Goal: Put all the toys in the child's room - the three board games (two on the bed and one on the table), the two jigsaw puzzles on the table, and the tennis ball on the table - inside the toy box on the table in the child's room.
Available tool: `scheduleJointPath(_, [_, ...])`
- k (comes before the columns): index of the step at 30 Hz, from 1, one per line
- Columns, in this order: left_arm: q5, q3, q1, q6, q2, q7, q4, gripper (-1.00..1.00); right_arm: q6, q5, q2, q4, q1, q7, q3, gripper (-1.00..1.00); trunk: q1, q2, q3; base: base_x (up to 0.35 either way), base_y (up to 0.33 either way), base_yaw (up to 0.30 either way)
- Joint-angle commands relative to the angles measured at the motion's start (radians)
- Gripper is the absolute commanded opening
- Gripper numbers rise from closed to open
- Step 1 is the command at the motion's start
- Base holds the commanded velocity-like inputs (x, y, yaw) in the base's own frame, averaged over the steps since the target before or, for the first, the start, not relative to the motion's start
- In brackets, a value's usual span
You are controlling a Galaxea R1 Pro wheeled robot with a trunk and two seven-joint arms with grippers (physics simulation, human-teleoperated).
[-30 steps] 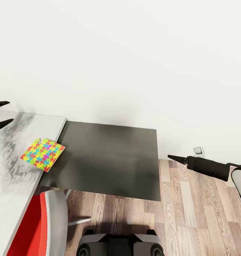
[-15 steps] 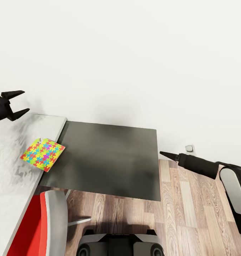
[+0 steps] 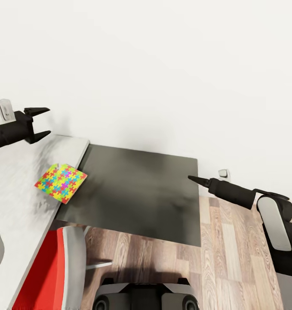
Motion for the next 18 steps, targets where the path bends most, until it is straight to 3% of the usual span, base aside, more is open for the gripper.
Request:
scheduleJointPath(1, [0.010, 0.001, -0.001, 0.002, -0.001, 0.012, -0.001, 1.00, 0.004, 0.008, 0.000, 0.000, -0.001, 0.009, -0.001, 1.00, 0.001, -0.002, -0.001, 0.000, 0.000, 0.226])
scheduleJointPath(3, [0.033, -0.001, 0.000, -0.026, -0.014, 0.099, -0.043, 1.00, 0.004, 0.007, 0.009, 0.003, -0.011, 0.001, 0.001, 1.00, 0.001, -0.002, -0.001, 0.000, 0.000, 0.242])
scheduleJointPath(6, [0.041, -0.004, 0.000, -0.038, -0.019, 0.141, -0.065, 1.00, 0.004, 0.007, 0.013, 0.006, -0.017, -0.002, 0.002, 1.00, 0.001, -0.002, -0.001, 0.000, 0.000, 0.251])
scheduleJointPath(9, [0.059, -0.024, -0.003, -0.068, -0.030, 0.246, -0.127, 1.00, 0.004, 0.006, 0.021, 0.020, -0.029, -0.009, 0.005, 1.00, 0.001, -0.002, -0.001, 0.000, 0.000, 0.264])
scheduleJointPath(18, [0.094, -0.052, -0.008, -0.103, -0.044, 0.333, -0.184, 1.00, 0.004, 0.006, 0.026, 0.043, -0.047, -0.013, 0.006, 1.00, 0.001, -0.002, -0.001, 0.000, 0.000, 0.275])
